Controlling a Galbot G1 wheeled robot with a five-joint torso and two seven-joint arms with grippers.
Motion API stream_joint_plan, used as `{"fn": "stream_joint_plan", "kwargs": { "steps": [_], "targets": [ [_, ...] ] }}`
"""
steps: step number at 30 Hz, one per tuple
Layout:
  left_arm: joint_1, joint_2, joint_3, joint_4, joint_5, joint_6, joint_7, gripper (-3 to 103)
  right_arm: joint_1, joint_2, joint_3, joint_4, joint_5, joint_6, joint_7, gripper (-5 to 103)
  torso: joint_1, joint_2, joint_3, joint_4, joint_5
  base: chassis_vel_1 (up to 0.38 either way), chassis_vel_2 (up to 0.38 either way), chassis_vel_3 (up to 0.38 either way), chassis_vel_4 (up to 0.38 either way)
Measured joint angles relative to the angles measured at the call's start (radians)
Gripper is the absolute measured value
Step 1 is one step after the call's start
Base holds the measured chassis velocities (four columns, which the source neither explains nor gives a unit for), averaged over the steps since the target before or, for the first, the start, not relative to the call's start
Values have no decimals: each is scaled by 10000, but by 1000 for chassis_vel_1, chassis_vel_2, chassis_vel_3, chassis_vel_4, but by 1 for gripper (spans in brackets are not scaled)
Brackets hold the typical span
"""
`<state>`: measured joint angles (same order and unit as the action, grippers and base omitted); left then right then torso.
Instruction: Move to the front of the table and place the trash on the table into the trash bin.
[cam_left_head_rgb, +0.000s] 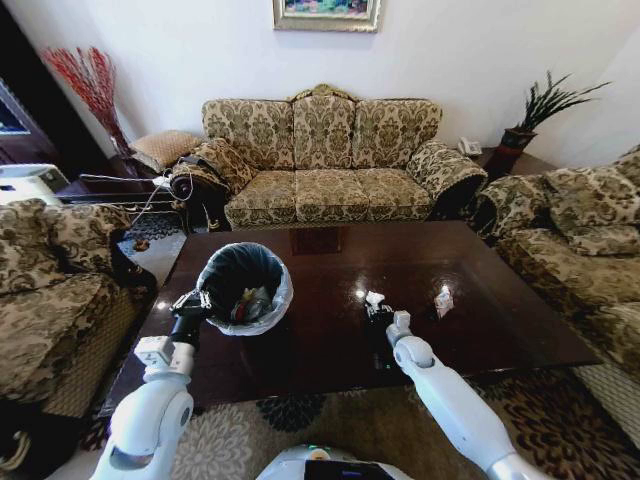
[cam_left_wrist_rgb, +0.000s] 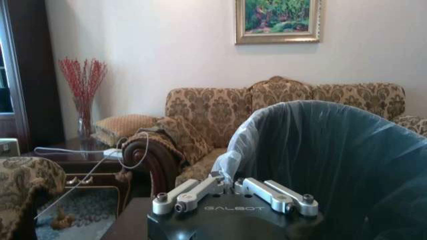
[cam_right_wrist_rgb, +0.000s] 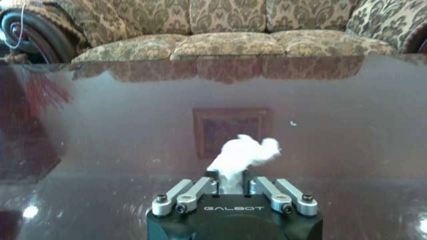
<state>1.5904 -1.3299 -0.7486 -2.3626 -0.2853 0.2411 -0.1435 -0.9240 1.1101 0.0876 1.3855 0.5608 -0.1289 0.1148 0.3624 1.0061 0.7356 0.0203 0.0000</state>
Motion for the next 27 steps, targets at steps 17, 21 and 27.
{"fn": "stream_joint_plan", "kwargs": {
  "steps": [17,21,27],
  "targets": [
    [211,-171,168,-77,273,-32,177,3,2901,-1677,-2185,5134,1674,-545,413,0,0,0,-1,3,-3,0,0,0,0],
    [171,-129,232,-70,293,-27,317,3,4447,-1654,-3394,5977,3049,-1095,155,0,0,0,-1,-2,-1,0,0,0,0],
    [88,-199,241,110,368,-2,355,3,6838,-988,-5547,6687,4455,-1312,345,0,1,0,0,6,-6,0,0,0,0]
  ]
}}
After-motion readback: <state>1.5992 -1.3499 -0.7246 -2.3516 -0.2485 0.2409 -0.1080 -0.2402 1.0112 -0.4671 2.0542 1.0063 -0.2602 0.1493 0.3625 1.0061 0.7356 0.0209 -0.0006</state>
